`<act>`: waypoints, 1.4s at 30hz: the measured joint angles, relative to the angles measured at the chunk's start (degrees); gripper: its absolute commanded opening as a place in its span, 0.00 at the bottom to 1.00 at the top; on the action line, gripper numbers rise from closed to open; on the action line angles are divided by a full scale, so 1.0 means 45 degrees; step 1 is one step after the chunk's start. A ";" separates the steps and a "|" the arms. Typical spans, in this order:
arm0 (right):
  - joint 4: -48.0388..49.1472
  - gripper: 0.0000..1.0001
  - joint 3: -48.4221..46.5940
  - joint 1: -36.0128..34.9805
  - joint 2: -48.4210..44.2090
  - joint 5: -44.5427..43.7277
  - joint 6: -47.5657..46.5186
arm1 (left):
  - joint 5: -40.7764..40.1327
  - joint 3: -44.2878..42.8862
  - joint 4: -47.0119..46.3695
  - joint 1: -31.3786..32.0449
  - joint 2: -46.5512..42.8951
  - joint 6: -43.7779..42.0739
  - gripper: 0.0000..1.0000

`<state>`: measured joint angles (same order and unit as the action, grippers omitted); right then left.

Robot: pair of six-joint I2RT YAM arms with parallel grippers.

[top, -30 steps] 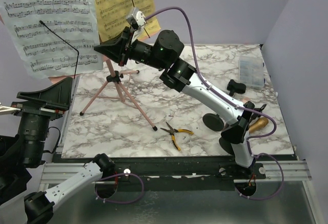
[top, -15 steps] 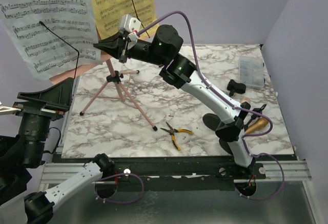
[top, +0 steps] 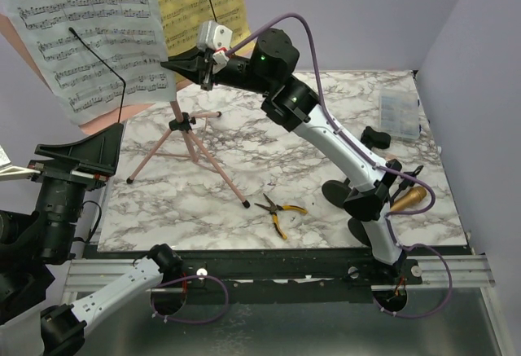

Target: Set up the instrument practice props

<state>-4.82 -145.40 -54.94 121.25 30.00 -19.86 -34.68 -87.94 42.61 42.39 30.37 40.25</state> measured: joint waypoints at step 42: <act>0.0345 0.81 0.6441 0.0029 -0.5620 -0.2574 0.3857 | 0.0636 0.0792 -0.0068 0.0000 -0.0058 0.0374 0.99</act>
<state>-3.27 -116.42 -54.81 95.96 18.41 -2.50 -31.81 -84.38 42.30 42.39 30.11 41.93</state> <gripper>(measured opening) 0.778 0.960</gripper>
